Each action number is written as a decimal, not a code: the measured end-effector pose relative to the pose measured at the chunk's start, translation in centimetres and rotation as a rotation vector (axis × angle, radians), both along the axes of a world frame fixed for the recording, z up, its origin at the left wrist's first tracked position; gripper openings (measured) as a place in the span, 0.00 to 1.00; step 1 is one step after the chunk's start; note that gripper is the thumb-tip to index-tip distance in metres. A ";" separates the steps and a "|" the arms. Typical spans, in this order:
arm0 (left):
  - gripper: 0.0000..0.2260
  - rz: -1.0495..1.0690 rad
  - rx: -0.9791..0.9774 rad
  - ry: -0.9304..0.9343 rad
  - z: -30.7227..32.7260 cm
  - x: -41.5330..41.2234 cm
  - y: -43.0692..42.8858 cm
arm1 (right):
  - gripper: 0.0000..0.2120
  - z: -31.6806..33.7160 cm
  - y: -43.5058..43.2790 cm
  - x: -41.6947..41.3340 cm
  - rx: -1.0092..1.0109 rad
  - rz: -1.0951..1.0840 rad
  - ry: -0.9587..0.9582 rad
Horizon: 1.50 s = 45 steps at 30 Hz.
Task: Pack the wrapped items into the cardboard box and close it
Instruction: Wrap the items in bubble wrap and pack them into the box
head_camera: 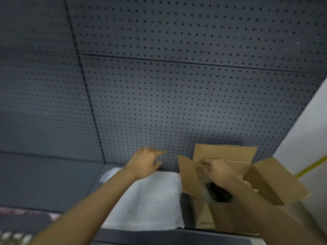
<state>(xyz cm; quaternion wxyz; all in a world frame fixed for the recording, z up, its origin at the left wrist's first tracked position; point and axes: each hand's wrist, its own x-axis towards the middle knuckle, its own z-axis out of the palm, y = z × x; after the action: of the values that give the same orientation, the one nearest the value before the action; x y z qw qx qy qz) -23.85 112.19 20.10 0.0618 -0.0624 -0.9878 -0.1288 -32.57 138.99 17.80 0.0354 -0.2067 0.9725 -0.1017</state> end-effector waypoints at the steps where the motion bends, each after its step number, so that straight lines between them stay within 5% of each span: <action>1: 0.23 0.013 -0.014 -0.026 0.3 1.3 -1.9 | 0.15 0.7 -2.0 1.1 -0.012 0.006 0.025; 11: 0.22 0.150 0.031 -0.146 -1.4 8.8 -13.0 | 0.16 0.6 -17.4 8.2 -0.104 0.296 0.113; 25: 0.19 0.103 0.178 -0.301 -9.9 9.7 -23.9 | 0.17 -10.3 -26.3 13.5 -0.082 0.119 -0.097; 27: 0.19 0.105 0.215 -0.328 -11.1 9.8 -25.2 | 0.21 -12.7 -28.1 15.3 -0.045 0.168 -0.134; 32: 0.19 0.115 0.307 -0.368 -13.8 10.4 -27.9 | 0.53 -20.3 -33.0 19.9 0.259 0.157 -0.284; 34: 0.21 0.154 0.352 -0.410 -15.1 10.8 -28.6 | 0.49 -24.0 -34.1 20.7 0.243 0.101 -0.309; 40: 0.20 0.131 0.347 -0.434 -15.7 11.6 -29.4 | 0.14 -25.2 -34.4 21.2 0.206 0.158 -0.078; 43: 0.17 0.094 0.385 -0.415 -15.2 11.7 -29.5 | 0.14 -24.6 -33.7 22.0 0.105 0.105 -0.082; 45: 0.15 0.099 0.375 -0.381 -14.5 11.7 -29.2 | 0.17 -23.5 -33.5 22.2 -0.069 0.019 -0.263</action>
<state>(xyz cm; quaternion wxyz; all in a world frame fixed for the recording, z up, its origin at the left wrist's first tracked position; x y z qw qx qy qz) -12.16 83.04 5.64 -0.1087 0.0238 -0.9424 -0.3155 -10.34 105.46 -5.68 0.1563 -0.2017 0.9534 -0.1611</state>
